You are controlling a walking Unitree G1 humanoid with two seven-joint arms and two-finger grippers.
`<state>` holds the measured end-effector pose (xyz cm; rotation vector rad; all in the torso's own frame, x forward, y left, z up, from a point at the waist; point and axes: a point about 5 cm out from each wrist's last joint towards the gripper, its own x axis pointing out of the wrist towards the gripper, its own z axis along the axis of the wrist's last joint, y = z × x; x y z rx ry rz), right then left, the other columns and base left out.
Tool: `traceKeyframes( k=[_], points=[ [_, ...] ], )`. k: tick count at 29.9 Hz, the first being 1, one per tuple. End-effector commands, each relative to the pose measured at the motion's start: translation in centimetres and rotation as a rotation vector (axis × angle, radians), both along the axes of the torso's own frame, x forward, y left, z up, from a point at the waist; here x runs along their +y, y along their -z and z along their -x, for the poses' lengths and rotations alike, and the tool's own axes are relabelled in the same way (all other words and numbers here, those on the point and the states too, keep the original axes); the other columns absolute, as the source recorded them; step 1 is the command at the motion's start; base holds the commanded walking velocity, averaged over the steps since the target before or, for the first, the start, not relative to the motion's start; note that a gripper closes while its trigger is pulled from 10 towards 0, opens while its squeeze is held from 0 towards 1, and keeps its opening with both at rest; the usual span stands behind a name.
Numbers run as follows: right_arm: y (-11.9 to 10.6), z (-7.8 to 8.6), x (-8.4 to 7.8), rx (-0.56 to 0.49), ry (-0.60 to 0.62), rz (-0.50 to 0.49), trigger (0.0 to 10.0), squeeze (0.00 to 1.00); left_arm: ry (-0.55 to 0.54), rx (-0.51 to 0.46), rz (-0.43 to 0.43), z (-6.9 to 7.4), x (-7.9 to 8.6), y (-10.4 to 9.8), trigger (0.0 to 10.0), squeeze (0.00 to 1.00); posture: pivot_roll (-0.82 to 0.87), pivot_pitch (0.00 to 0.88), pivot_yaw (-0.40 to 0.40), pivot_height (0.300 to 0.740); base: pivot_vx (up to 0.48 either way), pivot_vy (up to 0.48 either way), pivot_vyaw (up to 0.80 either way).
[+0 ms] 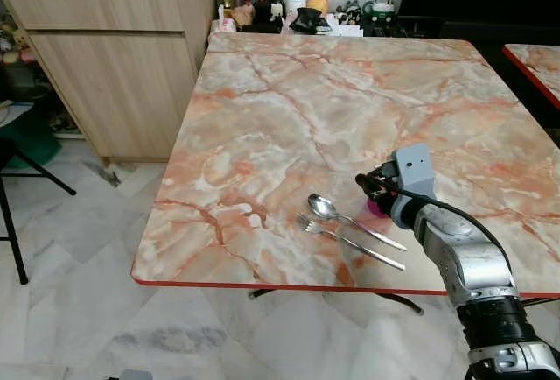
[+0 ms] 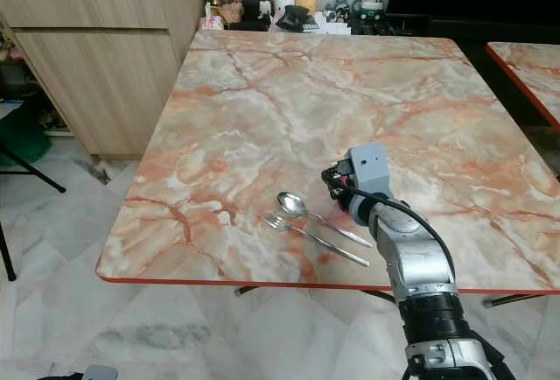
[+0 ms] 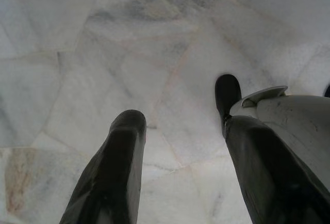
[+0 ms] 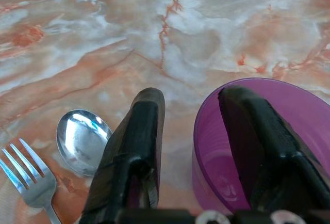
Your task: Setting the table
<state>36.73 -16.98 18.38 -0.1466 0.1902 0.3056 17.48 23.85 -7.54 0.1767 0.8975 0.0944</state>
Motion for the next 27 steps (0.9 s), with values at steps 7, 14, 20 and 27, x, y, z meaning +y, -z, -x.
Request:
traceKeyframes(
  k=[7, 14, 20, 27],
  points=[
    [0.05, 0.11, 0.12, 0.009, 0.004, 0.006, 2.7, 0.0, 0.01, 0.051, -0.008, 1.24, 0.28, 0.54, 10.0, 0.0, 0.03, 0.18, -0.011, 0.74, 0.0, 0.0, 0.0],
    [0.15, 0.15, 0.07, 0.013, 0.006, 0.006, 1.9, 0.0, 0.012, 0.05, -0.008, 1.2, 0.27, 0.52, 10.0, 0.0, 0.03, 0.18, -0.011, 0.74, 0.0, 0.0, 0.0],
    [0.17, 0.15, 0.02, 0.014, 0.01, 0.007, 1.9, 0.0, 0.015, 0.052, -0.006, 1.21, 0.25, 0.53, 10.0, 0.0, 0.04, 0.18, -0.011, 0.74, 0.0, 0.0, 0.0],
    [0.13, 0.11, 0.02, 0.012, 0.012, 0.007, 1.9, 0.0, 0.015, 0.052, -0.008, 1.19, 0.28, 0.51, 10.0, 0.0, 0.03, 0.186, -0.01, 0.74, 0.0, 0.0, 0.0]
  ],
)
